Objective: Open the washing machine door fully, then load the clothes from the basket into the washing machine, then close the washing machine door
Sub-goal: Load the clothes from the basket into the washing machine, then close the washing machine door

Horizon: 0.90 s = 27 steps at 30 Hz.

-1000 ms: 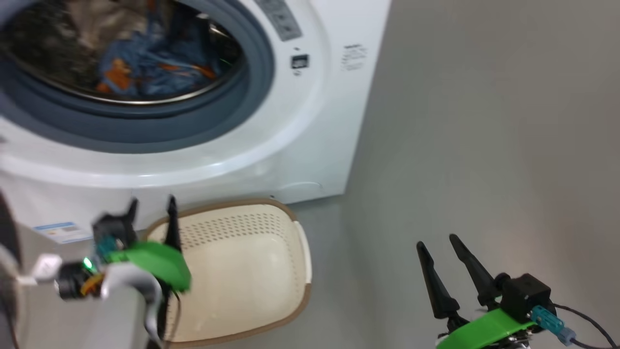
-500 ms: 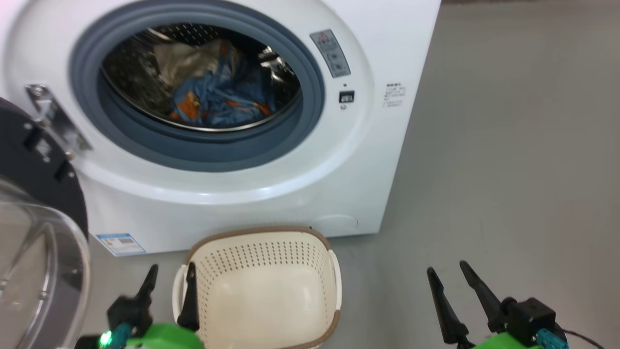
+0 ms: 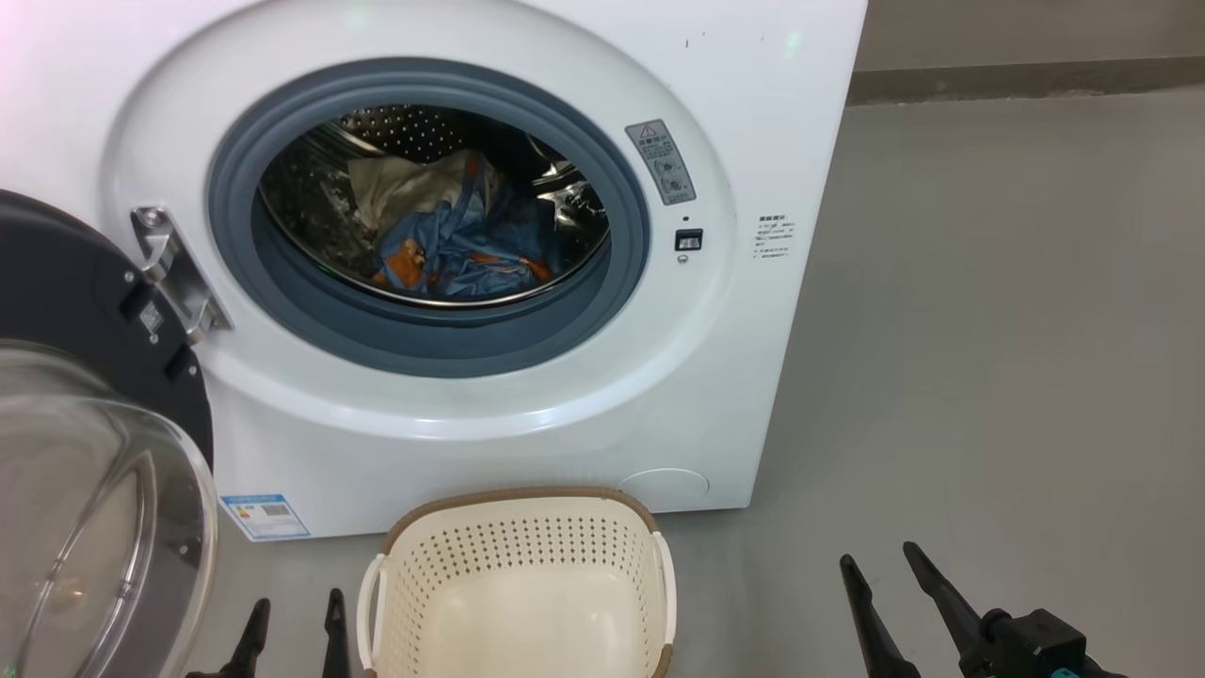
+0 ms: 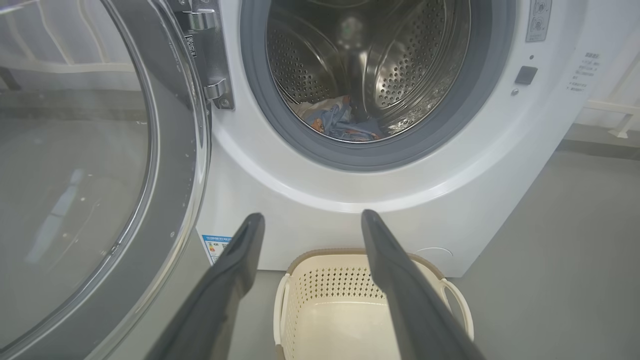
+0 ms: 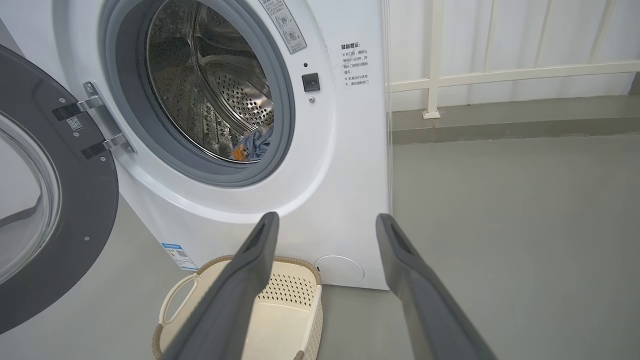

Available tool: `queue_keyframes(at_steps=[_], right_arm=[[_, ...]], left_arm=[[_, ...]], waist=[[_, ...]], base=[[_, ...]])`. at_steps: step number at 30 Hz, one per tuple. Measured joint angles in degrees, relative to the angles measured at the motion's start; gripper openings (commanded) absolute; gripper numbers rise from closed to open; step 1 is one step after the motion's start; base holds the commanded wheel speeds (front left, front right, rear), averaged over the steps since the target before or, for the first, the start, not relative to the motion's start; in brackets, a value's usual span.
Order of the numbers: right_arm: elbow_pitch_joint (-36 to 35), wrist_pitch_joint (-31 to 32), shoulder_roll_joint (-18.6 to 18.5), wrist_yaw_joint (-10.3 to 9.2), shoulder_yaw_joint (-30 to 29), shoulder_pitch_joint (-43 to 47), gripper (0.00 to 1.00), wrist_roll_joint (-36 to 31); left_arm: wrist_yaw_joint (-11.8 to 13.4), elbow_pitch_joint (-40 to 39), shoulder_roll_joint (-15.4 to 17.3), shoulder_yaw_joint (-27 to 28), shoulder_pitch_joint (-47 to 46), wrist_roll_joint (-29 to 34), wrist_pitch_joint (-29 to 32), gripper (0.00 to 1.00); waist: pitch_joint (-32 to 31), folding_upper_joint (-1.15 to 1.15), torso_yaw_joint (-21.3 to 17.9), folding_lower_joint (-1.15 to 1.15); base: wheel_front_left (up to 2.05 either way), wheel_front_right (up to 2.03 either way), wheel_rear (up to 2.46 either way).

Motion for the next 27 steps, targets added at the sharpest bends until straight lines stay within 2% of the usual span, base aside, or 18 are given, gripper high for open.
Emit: queue_keyframes(at_steps=[8,27], right_arm=[[-0.1,0.0,0.0,0.00,0.9,0.0,1.00,0.0],[-0.3,0.0,-0.3,0.00,0.4,0.0,1.00,0.0]], left_arm=[[-0.8,-0.5,0.0,0.4,0.1,0.0,0.0,1.00],[-0.9,-0.7,0.0,0.5,0.1,0.1,0.0,1.00]], waist=[[-0.1,0.00,-1.0,0.00],[0.9,0.00,-1.8,0.00]], base=[[0.00,0.00,0.00],[0.00,0.00,0.00]])
